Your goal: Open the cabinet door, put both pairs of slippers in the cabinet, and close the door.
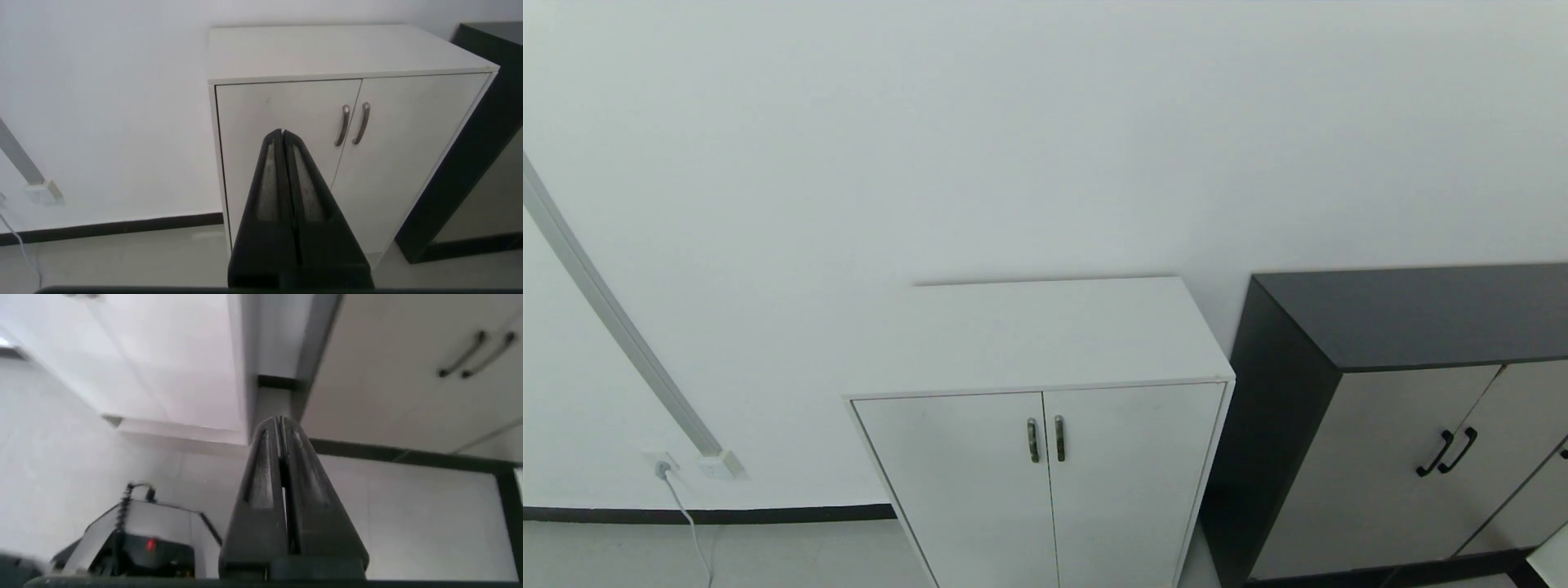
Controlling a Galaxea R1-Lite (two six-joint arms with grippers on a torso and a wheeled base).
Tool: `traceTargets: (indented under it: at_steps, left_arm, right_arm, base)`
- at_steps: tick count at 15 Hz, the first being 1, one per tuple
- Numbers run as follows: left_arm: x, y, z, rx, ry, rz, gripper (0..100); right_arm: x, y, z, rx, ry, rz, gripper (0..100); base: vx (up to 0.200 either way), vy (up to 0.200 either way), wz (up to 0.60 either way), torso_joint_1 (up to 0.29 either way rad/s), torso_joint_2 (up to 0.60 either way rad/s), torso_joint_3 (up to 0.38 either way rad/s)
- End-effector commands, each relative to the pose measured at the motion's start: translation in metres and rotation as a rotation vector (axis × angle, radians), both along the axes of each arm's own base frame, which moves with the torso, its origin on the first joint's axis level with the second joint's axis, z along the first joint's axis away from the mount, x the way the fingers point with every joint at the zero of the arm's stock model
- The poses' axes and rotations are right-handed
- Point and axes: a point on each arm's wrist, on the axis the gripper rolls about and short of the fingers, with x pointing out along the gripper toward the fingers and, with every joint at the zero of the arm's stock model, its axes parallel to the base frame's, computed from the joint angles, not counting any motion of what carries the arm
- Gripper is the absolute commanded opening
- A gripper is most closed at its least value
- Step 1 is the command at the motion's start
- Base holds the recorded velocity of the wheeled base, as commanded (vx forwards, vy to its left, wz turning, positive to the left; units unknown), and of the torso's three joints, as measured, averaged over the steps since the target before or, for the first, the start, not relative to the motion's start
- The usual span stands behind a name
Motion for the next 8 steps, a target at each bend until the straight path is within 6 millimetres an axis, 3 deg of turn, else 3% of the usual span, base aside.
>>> traceTargets:
  at_steps: [1, 8]
  left_arm:
    - [0.0001, 0.0000, 0.0000, 0.000, 0.001, -0.001, 0]
    - [0.0001, 0.0000, 0.0000, 0.000, 0.001, -0.001, 0]
  right_arm:
    - [-0.0045, 0.0003, -0.0006, 0.005, -0.015, 0.035, 0]
    - [-0.0105, -0.0001, -0.0065, 0.001, 0.032, 0.078, 0]
  base:
    - [0.000, 0.000, 0.00, 0.000, 0.00, 0.000]
    - [0.000, 0.000, 0.00, 0.000, 0.00, 0.000]
